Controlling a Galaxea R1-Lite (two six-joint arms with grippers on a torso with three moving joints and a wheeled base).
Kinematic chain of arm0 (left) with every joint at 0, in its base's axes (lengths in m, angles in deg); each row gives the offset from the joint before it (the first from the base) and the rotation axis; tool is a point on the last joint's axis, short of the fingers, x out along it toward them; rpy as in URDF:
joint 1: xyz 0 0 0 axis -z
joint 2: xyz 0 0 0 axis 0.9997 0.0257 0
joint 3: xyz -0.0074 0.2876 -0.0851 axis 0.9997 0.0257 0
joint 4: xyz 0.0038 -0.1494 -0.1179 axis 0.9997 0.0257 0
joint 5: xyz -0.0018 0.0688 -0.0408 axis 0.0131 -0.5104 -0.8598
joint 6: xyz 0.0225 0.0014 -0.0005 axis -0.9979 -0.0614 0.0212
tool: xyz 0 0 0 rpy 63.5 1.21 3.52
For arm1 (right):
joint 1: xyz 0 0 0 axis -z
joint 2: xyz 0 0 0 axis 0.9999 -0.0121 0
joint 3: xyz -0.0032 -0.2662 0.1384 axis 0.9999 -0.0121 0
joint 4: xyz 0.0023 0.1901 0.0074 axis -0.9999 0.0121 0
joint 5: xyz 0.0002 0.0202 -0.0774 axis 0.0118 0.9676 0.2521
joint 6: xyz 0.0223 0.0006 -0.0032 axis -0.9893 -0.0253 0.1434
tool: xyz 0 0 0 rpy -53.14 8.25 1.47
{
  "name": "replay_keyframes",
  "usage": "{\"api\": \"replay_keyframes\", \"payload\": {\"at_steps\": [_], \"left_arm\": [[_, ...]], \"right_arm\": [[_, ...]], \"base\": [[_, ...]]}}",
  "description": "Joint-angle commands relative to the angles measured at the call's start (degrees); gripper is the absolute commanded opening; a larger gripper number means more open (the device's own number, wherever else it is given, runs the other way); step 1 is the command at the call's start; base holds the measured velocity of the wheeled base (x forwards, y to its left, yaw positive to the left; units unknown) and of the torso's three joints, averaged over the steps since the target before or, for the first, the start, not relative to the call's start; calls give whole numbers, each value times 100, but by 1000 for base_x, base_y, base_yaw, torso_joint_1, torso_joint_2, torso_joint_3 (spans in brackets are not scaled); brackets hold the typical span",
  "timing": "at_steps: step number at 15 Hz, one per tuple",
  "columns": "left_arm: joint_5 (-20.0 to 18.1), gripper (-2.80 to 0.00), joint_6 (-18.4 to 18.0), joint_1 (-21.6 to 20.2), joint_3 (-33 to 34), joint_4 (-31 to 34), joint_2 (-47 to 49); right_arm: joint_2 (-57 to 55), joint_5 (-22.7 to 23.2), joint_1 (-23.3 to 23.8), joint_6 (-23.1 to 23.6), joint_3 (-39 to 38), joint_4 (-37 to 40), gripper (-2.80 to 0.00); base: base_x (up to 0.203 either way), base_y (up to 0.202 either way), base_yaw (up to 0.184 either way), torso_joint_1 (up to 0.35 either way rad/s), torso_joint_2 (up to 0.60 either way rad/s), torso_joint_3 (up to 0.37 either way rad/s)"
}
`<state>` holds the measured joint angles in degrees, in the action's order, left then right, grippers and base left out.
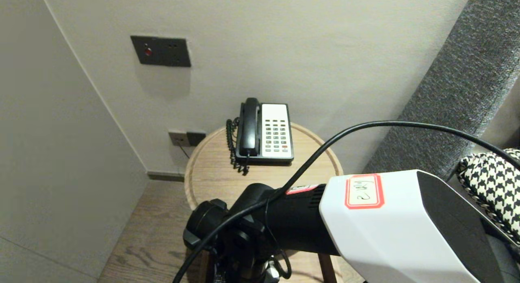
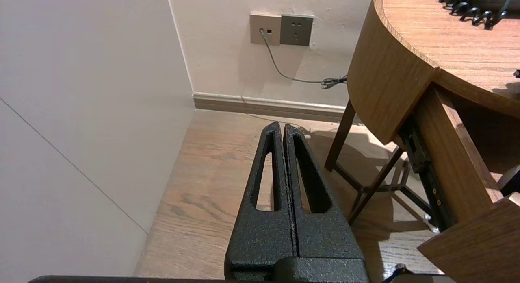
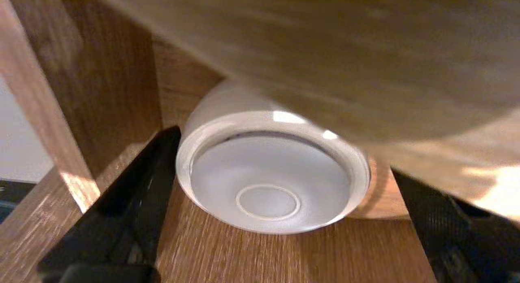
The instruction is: Take the remote control out of the drawer one by one and place them on the table
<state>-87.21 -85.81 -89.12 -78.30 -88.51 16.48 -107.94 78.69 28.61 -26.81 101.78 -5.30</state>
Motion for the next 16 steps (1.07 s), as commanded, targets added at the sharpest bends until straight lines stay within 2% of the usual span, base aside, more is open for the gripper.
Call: {"api": "replay_keyframes", "payload": {"at_steps": [1,16], "left_arm": [[3,-280,0,-2,1,-3,-14],[3,-280,0,-2,1,-3,-9]], "right_arm": [[15,-2,-4,-49,-46,34,0],[-178,-169,40,-84,139,-19,0]], "base": [[0,0,0,0,0,0],[0,0,0,0,0,0]]}}
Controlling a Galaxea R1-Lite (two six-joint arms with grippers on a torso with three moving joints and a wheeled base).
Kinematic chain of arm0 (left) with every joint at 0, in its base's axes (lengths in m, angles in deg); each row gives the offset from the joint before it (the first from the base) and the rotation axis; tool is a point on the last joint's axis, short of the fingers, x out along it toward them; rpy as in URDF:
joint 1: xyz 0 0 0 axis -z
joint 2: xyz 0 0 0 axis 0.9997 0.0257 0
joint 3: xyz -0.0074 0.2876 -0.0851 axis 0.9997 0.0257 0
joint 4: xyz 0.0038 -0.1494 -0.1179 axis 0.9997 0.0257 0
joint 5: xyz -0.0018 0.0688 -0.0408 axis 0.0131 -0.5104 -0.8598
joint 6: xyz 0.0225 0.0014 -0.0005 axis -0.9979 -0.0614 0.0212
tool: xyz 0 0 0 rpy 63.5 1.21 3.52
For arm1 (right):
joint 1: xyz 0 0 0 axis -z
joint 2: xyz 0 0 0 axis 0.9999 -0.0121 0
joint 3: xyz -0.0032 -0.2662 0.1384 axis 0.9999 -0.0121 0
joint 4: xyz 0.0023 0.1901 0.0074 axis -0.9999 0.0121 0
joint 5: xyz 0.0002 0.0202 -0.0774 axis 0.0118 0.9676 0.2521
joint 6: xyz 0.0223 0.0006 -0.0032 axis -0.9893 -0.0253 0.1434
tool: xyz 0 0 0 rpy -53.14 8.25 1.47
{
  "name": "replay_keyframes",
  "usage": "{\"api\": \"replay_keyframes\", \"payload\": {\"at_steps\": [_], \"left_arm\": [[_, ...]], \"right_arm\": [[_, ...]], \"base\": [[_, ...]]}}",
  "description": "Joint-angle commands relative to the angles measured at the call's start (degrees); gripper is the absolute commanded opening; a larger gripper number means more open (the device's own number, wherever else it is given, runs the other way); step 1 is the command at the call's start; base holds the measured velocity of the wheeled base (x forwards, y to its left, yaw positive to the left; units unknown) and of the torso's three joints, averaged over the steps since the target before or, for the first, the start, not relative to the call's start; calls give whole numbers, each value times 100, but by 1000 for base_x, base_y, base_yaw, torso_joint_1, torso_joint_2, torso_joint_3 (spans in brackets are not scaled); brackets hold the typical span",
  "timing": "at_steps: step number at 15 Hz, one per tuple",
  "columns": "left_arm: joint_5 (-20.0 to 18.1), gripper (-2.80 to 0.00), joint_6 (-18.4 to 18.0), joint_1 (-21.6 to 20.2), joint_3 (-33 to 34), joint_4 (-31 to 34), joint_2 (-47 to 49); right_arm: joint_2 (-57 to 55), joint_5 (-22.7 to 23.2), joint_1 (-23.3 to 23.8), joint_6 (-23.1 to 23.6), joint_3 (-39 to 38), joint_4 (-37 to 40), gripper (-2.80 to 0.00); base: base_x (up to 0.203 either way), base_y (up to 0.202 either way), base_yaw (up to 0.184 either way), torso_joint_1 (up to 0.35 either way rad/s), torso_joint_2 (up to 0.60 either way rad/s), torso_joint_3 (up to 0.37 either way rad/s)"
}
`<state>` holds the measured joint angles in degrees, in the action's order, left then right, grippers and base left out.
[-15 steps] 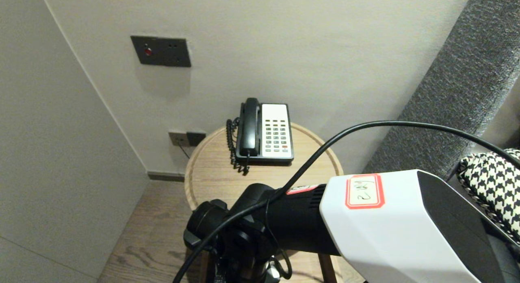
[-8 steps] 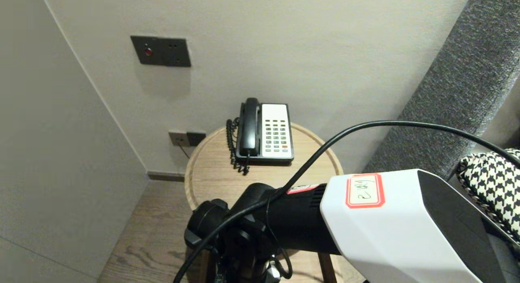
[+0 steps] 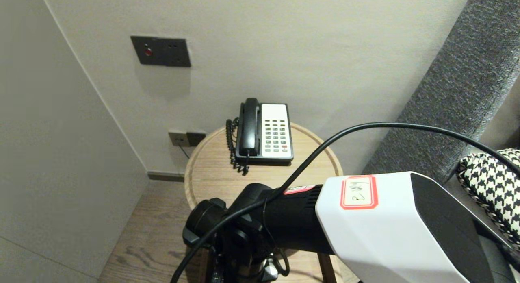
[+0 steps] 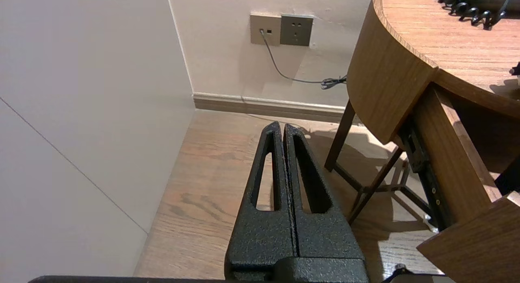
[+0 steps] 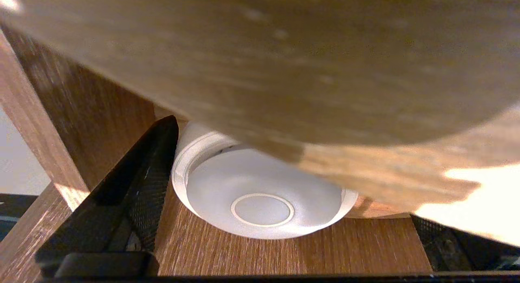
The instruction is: Take the remote control out of the drawer one by one and place them on the table
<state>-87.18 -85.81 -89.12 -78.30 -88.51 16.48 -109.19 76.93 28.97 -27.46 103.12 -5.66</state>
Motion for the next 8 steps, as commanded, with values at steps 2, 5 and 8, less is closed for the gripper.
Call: {"api": "replay_keyframes", "payload": {"at_steps": [2,5,8], "left_arm": [[0,-280,0,-2,1,-3,-9],[0,-280,0,-2,1,-3,-9],[0,-280,0,-2,1,-3,-9]], "right_arm": [[-80,15,4,-19,5,16,0],[-63,6,-26,-19,5,41,0],[-45,6,-40,-10,5,51,-280]], "base": [[0,0,0,0,0,0],[0,0,0,0,0,0],[0,0,0,0,0,0]]}}
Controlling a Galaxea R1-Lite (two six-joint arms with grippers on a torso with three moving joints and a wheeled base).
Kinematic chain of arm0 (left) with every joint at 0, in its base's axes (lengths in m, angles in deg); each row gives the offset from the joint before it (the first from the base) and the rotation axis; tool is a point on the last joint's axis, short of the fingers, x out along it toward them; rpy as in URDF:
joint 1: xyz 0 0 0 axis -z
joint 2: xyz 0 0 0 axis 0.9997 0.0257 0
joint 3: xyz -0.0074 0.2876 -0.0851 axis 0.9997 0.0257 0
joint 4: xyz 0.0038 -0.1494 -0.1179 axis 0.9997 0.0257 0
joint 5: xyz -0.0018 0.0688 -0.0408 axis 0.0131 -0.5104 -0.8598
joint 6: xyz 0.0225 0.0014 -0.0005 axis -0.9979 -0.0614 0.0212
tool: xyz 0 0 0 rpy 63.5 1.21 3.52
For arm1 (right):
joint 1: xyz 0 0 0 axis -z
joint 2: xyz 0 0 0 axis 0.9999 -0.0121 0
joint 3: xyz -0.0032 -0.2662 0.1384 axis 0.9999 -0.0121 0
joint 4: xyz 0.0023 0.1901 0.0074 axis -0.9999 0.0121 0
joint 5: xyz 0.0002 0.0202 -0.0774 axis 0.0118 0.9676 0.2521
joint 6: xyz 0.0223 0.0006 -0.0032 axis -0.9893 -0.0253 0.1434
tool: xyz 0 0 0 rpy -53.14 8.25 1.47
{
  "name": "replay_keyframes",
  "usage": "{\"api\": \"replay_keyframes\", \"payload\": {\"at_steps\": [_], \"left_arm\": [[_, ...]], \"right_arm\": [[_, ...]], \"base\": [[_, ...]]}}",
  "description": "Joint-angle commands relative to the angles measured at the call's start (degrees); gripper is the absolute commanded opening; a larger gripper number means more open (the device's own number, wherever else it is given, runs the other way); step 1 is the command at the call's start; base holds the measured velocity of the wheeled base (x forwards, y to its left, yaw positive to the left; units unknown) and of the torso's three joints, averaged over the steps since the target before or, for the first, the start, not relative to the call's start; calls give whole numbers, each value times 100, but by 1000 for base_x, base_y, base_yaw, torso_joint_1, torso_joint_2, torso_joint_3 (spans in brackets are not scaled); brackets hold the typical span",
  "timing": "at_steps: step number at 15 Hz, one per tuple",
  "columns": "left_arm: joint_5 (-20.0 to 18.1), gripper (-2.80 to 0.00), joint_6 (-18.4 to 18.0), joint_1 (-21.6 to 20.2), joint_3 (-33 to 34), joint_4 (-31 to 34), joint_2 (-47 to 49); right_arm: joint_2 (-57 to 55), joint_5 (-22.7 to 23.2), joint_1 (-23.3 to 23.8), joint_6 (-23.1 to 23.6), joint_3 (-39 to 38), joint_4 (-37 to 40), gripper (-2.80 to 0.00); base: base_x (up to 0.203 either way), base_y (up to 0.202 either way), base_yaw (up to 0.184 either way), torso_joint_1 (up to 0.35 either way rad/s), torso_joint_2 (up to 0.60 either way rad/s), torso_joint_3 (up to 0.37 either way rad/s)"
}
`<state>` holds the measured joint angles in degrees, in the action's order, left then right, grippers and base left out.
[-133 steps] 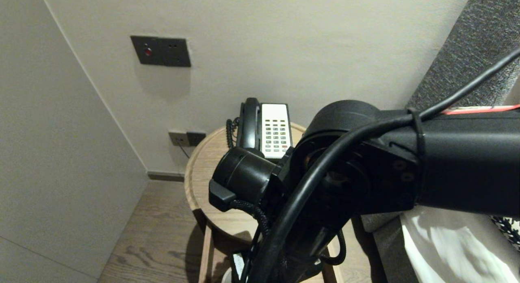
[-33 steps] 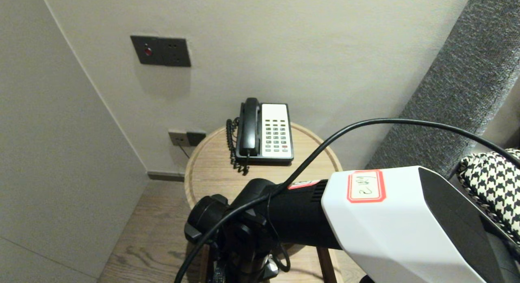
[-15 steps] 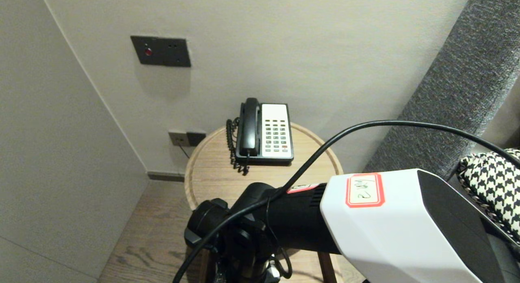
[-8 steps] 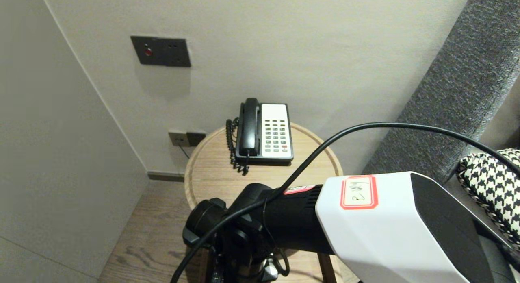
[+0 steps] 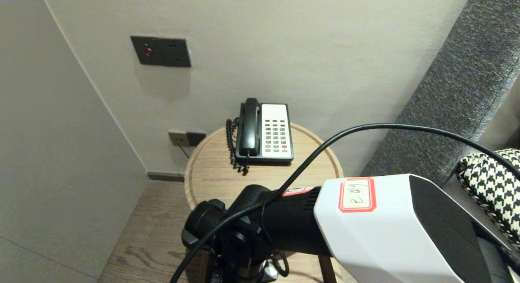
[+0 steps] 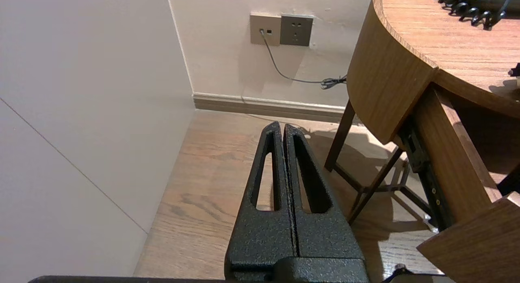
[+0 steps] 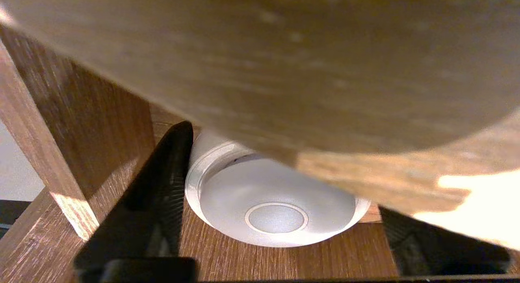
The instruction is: Take the remote control out of the drawer one by one and place them on the table
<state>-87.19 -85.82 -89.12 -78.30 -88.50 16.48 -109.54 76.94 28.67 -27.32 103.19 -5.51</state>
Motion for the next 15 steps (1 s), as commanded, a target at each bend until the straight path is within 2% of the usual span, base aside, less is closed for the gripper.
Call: {"api": "replay_keyframes", "payload": {"at_steps": [1,15], "left_arm": [[1,-280,1,-2,1,-4,-9],[1,-280,1,-2,1,-4,-9]], "right_arm": [[-1,5,-18,-33,-2,37,-280],[642,-4,-18,-26,-292,195,-280]], "base": [[0,0,0,0,0,0],[0,0,0,0,0,0]]}}
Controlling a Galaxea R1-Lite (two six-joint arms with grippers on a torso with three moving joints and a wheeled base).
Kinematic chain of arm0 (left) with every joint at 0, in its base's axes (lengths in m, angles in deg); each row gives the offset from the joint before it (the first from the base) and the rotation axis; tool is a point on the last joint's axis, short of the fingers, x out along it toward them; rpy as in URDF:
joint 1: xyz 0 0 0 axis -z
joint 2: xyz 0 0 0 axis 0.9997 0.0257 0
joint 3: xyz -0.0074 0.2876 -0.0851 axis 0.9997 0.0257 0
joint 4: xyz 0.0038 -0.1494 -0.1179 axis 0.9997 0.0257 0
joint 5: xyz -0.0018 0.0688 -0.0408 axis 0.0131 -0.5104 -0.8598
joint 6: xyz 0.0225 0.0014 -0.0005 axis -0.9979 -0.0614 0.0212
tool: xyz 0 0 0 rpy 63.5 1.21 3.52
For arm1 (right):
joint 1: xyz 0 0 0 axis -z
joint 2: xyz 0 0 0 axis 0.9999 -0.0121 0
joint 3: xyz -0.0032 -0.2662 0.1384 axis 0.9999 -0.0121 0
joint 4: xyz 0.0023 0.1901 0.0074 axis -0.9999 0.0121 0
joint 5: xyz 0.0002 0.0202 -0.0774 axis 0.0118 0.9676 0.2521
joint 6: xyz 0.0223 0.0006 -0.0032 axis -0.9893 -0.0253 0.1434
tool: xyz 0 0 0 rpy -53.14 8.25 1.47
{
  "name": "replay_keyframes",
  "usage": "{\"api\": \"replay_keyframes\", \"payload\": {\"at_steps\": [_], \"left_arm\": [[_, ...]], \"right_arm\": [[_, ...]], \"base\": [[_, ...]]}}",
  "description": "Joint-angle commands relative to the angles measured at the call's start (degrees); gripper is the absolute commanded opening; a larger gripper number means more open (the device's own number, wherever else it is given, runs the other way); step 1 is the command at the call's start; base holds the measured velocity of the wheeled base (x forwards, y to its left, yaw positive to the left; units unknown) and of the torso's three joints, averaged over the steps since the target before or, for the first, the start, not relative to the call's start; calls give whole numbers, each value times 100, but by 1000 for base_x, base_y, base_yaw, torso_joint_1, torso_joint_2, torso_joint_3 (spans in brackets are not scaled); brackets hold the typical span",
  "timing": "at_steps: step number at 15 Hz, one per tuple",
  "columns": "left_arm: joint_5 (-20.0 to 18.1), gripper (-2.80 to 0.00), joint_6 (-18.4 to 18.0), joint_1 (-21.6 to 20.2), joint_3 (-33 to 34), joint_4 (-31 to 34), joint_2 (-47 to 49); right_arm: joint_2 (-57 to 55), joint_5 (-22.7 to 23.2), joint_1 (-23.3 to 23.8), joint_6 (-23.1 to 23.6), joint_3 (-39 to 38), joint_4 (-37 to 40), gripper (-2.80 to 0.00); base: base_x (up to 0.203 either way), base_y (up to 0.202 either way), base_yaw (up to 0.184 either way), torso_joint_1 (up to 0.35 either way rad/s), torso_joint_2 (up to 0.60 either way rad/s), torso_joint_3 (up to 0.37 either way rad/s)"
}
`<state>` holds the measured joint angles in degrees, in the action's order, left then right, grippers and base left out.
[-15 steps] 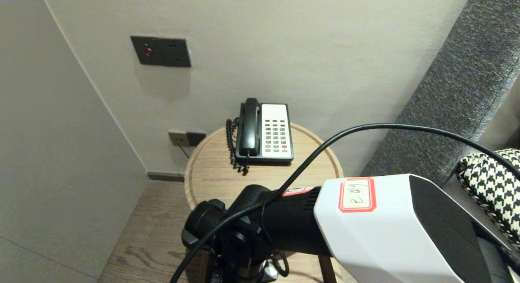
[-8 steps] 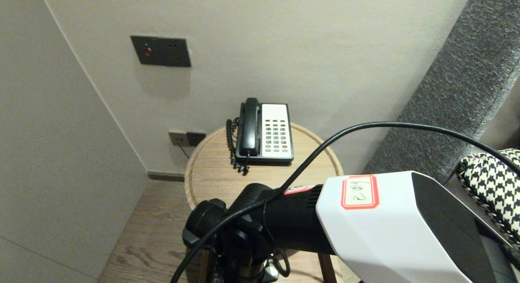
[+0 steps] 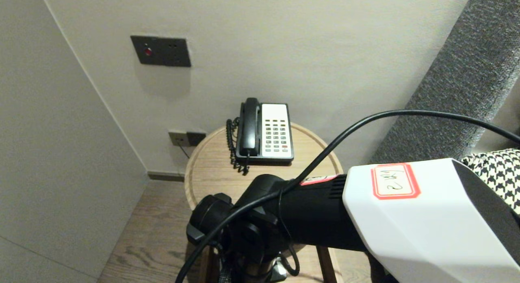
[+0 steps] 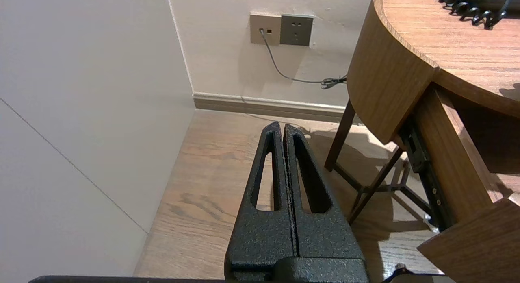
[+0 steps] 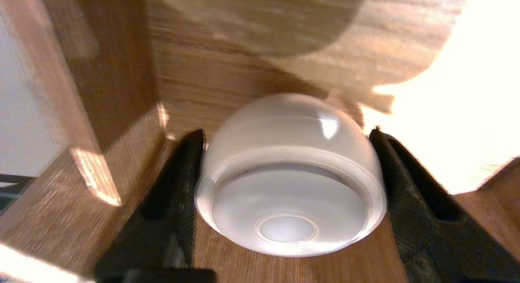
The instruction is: Take the remote control out of the drawer one by one and place them on the table
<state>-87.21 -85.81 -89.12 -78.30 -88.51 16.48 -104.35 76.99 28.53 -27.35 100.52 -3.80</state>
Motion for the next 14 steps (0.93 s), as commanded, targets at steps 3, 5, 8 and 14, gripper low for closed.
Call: {"api": "replay_keyframes", "payload": {"at_steps": [3,5,8,14], "left_arm": [[2,-280,0,-2,1,-3,-9],[11,-280,0,-2,1,-3,-9],[2,-280,0,-2,1,-3,-9],[2,-280,0,-2,1,-3,-9]], "right_arm": [[289,-8,4,-20,-114,24,-280],[511,-8,4,7,-270,24,-280],[809,-1,9,33,-486,18,-280],[1402,0,88,97,-920,8,-280]], "base": [[0,0,0,0,0,0],[0,0,0,0,0,0],[0,0,0,0,0,0],[0,0,0,0,0,0]]}}
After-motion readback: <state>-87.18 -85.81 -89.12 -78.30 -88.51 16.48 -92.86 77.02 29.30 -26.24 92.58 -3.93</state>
